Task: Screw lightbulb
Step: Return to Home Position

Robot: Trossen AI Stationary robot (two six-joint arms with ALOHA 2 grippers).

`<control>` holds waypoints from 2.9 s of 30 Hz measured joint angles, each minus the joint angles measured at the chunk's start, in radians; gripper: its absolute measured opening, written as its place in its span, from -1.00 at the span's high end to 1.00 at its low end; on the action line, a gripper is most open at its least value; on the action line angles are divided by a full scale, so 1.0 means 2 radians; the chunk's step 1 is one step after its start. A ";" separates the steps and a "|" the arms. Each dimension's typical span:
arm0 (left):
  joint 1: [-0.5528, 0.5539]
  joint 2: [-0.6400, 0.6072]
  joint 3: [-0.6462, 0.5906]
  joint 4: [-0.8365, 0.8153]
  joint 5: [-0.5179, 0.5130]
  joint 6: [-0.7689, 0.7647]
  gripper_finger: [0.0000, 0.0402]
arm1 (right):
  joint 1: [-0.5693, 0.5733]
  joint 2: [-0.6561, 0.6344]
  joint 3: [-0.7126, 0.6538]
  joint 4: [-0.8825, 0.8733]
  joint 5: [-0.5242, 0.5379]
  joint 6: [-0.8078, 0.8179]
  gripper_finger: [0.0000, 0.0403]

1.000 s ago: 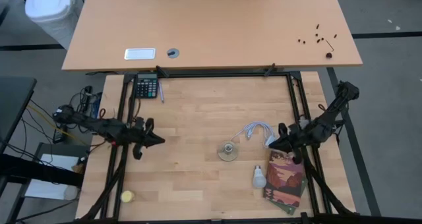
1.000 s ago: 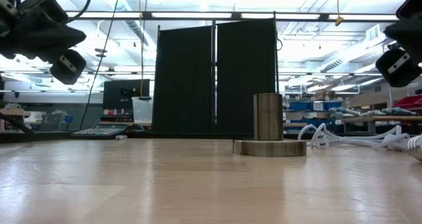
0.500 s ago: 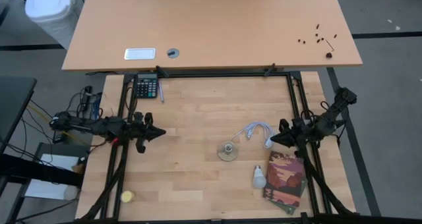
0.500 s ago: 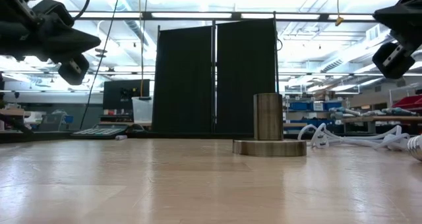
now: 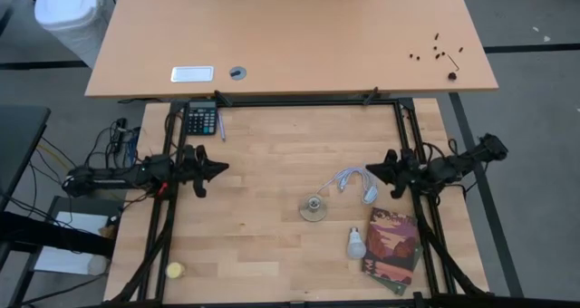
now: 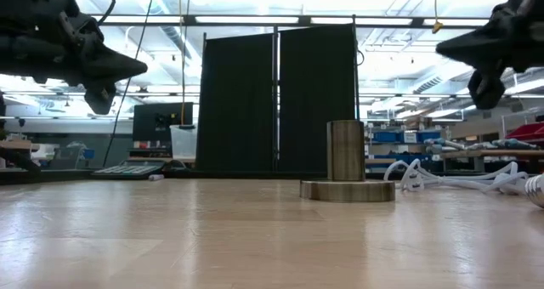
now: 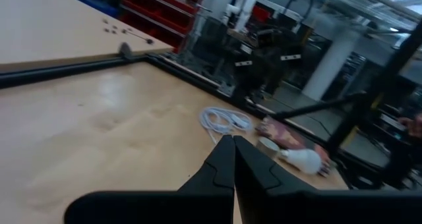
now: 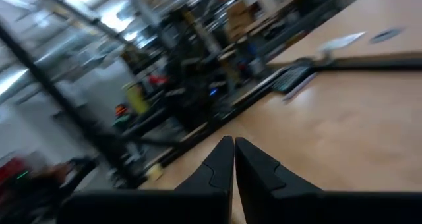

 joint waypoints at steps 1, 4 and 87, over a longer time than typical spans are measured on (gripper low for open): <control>0.007 0.000 0.000 0.000 0.000 0.000 0.97 | -0.015 0.000 0.000 0.000 0.000 0.000 0.88; 0.029 0.000 0.000 0.000 0.000 0.000 0.97 | -0.066 0.000 0.000 0.000 0.000 0.000 0.89; 0.064 -0.002 0.000 0.027 0.000 0.000 0.97 | -0.152 0.002 0.000 0.001 0.000 -0.241 0.91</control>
